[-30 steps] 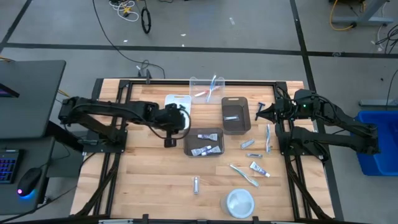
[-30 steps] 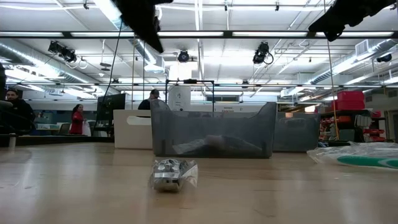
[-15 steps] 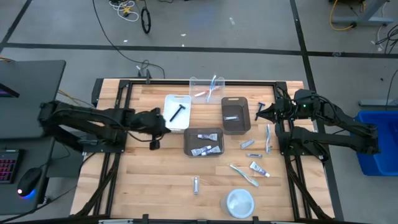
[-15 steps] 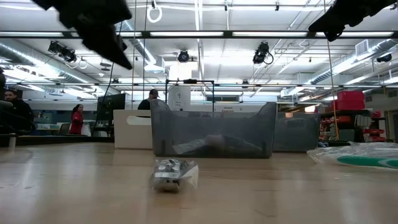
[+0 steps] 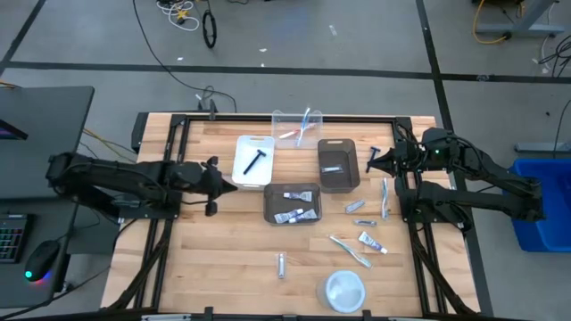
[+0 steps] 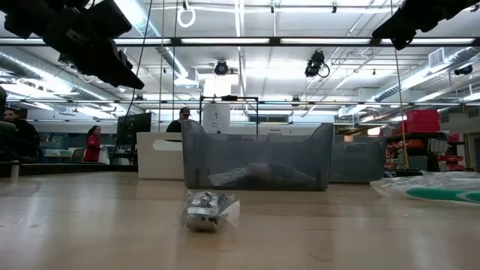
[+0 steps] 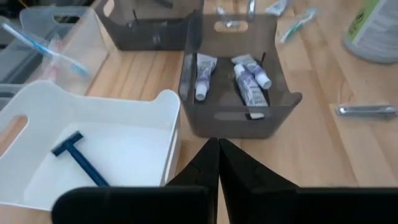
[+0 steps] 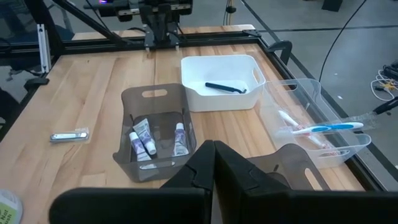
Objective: Pick & Place Travel size toiletries
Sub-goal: Put the silver nail cutter into the top black bin
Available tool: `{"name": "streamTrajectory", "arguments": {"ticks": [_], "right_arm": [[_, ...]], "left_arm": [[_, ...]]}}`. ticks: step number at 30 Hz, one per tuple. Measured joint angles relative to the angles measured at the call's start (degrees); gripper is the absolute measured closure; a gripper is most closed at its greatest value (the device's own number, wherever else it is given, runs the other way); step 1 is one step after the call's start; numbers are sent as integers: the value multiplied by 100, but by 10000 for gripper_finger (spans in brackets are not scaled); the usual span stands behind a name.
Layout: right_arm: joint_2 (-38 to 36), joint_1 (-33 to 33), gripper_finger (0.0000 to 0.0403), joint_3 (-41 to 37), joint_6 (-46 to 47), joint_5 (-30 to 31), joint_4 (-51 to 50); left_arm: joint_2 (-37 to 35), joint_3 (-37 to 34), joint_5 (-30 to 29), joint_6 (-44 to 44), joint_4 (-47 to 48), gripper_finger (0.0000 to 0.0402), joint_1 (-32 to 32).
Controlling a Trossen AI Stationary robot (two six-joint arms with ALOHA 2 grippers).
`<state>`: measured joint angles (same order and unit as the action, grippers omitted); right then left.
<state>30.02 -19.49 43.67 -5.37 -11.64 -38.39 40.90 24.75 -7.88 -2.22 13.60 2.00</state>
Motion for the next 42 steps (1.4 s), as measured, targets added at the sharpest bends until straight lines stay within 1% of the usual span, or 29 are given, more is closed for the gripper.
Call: {"name": "streamTrajectory", "arguments": {"ticks": [5, 9, 11, 14, 17, 20, 23, 28, 32, 36, 42], "right_arm": [[1, 2, 389, 1, 0, -2, 0], [2, 0, 389, 0, -1, -2, 0], [0, 1, 389, 1, 1, 0, 0], [0, 0, 389, 2, 1, 0, 1], [0, 2, 389, 0, 1, -2, 0], [1, 0, 389, 1, 0, -1, 1], [0, 2, 389, 2, 1, 0, 0], [2, 0, 389, 1, -1, -2, 2], [0, 0, 389, -1, 0, 0, 2], [0, 2, 389, 0, -1, 0, 2], [2, 1, 389, 1, -1, -1, 2]], "left_arm": [[-536, -335, 2, 92, -177, 397, -20], [-886, -618, -9, -75, -159, 392, -22], [-954, -673, 52, -150, -153, 391, -22], [-871, -608, 360, -155, -131, 395, -13], [-557, -371, 557, -6, -161, 397, 26], [-158, -79, 600, 246, -158, 394, 147], [299, 239, 654, 260, -154, 396, 230], [1307, 814, 982, 296, -117, 395, 397], [2201, 1382, 1105, 628, -48, 394, 589], [3047, 2014, 1407, 910, 68, 397, 690], [4046, 2922, 1754, 1465, 477, 391, 839]]}}
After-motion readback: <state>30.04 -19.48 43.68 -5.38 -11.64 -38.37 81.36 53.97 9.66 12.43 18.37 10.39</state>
